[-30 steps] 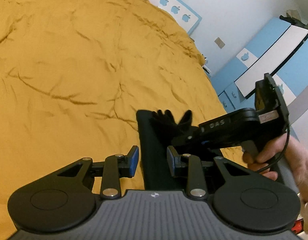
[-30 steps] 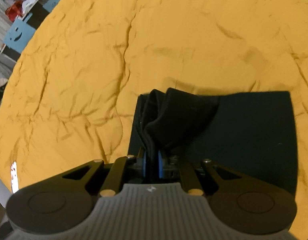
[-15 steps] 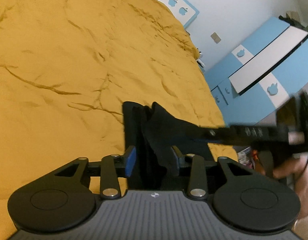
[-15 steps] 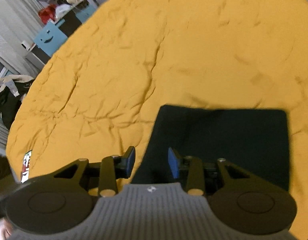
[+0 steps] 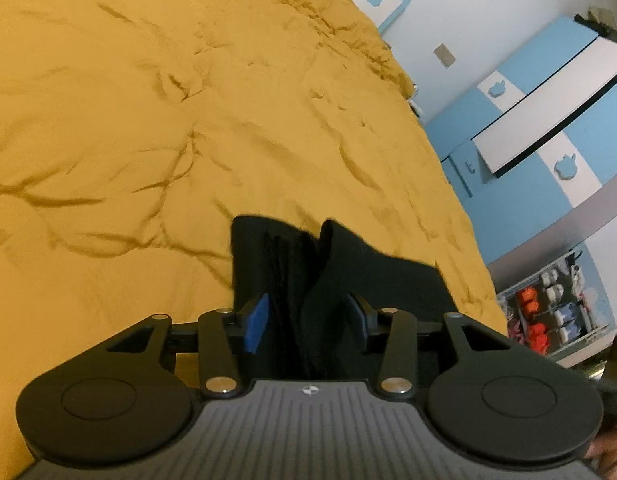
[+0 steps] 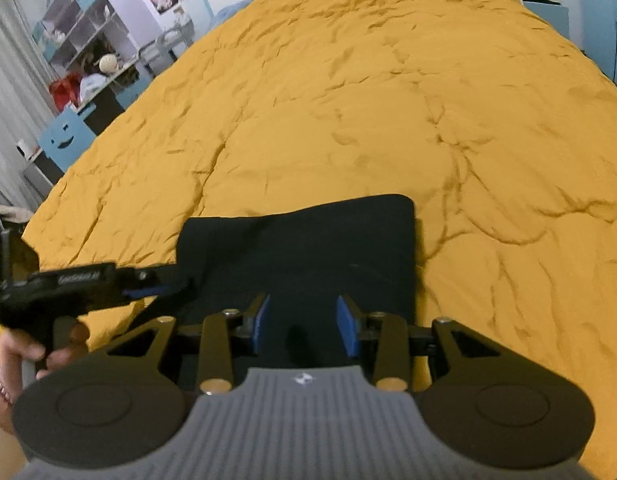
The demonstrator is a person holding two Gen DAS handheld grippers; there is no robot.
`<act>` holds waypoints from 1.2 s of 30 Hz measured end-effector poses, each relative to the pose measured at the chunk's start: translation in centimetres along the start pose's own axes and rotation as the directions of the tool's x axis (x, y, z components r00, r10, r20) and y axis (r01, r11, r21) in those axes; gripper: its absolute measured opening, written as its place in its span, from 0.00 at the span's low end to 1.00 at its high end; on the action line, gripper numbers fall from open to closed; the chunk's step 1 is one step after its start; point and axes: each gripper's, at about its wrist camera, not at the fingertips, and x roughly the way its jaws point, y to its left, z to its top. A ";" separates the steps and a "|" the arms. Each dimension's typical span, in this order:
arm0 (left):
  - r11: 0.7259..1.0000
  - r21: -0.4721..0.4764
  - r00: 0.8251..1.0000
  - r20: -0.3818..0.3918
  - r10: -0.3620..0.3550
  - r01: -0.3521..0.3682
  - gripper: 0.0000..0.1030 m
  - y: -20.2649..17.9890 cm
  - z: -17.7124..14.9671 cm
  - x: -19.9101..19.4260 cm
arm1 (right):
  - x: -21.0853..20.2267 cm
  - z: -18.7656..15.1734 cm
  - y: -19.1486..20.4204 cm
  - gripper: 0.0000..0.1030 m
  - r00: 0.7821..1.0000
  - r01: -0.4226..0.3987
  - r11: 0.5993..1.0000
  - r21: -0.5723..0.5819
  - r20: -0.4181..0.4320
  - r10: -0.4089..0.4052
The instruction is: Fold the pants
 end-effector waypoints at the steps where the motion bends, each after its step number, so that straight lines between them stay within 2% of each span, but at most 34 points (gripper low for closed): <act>1: 1.000 -0.006 1.000 0.005 -0.010 0.010 0.47 0.0 0.1 0.2 | 0.0 -0.3 -0.3 0.32 1.000 0.001 1.000 0.003 0.011 -0.001; 3: 1.000 -0.001 0.999 0.017 -0.029 0.029 0.34 -0.4 0.1 0.4 | 0.1 -0.9 -0.8 0.32 0.999 -0.002 1.000 0.007 0.033 0.001; 4: 1.000 0.014 0.999 0.027 -0.022 0.021 0.31 -0.8 0.1 0.4 | 0.2 -1.2 -1.0 0.32 0.999 0.000 1.000 0.008 0.045 0.000; 5: 0.999 0.041 0.999 0.040 -0.007 0.005 0.20 -1.3 -0.1 0.3 | 0.2 -1.4 -1.3 0.32 0.998 0.004 1.000 0.006 0.056 -0.005; 6: 0.998 0.066 0.999 0.049 0.000 -0.003 0.16 -1.8 -0.3 0.2 | 0.2 -1.6 -1.5 0.32 0.998 0.009 1.000 0.002 0.064 -0.009; 8: 0.997 0.082 0.997 0.074 -0.010 0.004 0.14 -2.4 -0.3 -0.6 | 0.2 -1.9 -1.5 0.32 0.997 0.016 1.000 -0.010 0.081 -0.015; 12: 0.995 0.087 0.991 0.125 -0.053 0.042 0.13 -2.7 0.0 -2.7 | -0.6 -2.1 -1.3 0.32 0.993 0.039 0.999 -0.035 0.111 -0.035; 13: 0.996 0.084 0.992 0.119 -0.039 0.029 0.13 -2.3 0.1 -2.6 | -0.9 -2.1 -1.1 0.32 0.992 0.042 0.998 -0.044 0.119 -0.037; 15: 0.998 0.061 0.995 0.095 -0.007 0.002 0.13 -1.4 0.1 -1.7 | -1.0 -2.3 -0.7 0.23 0.989 0.070 0.996 -0.063 0.133 -0.061; 17: 1.000 0.028 0.997 0.076 0.007 -0.009 0.13 -0.3 0.0 -0.8 | -0.5 -2.6 -0.3 0.19 0.988 0.090 0.991 -0.095 0.130 -0.077; 21: 0.999 -0.032 0.998 0.051 0.022 -0.020 0.13 1.5 -0.3 0.4 | 0.7 -3.6 -0.2 0.18 0.987 0.113 0.988 -0.107 0.125 -0.099; 23: 0.999 -0.024 0.999 0.036 0.028 -0.027 0.14 1.9 -0.3 0.8 | 1.5 -4.1 -0.5 0.14 0.988 0.122 0.987 -0.108 0.113 -0.110; 24: 0.999 -0.023 0.999 0.029 0.030 -0.029 0.15 2.1 -0.3 0.9 | 1.9 -4.4 -0.8 0.08 0.987 0.133 0.985 -0.112 0.108 -0.120; 27: 0.999 -0.027 0.999 0.013 0.045 -0.045 0.19 1.7 0.0 0.2 | 2.1 -4.5 -1.4 0.08 0.986 0.141 0.986 -0.088 0.099 -0.132; 30: 0.993 0.037 0.992 0.070 0.109 -0.112 0.20 -0.2 0.4 -1.8 | 0.5 -4.2 -1.0 0.12 0.985 0.139 0.985 -0.100 0.116 -0.127; 31: 0.991 0.074 0.990 0.097 0.106 -0.114 0.20 -1.0 0.7 -2.6 | -0.1 -4.0 -1.1 0.13 0.985 0.134 0.986 -0.103 0.127 -0.121; 34: 0.988 0.134 0.993 0.106 0.060 -0.074 0.20 -2.9 1.2 -2.9 | -0.7 -2.5 -1.3 0.13 0.977 0.159 0.980 -0.121 0.162 -0.138; 36: 0.979 0.182 0.992 0.103 0.071 -0.089 0.20 -4.3 1.2 -1.9 | -0.1 -0.9 -1.7 0.08 0.973 0.175 0.976 -0.126 0.173 -0.152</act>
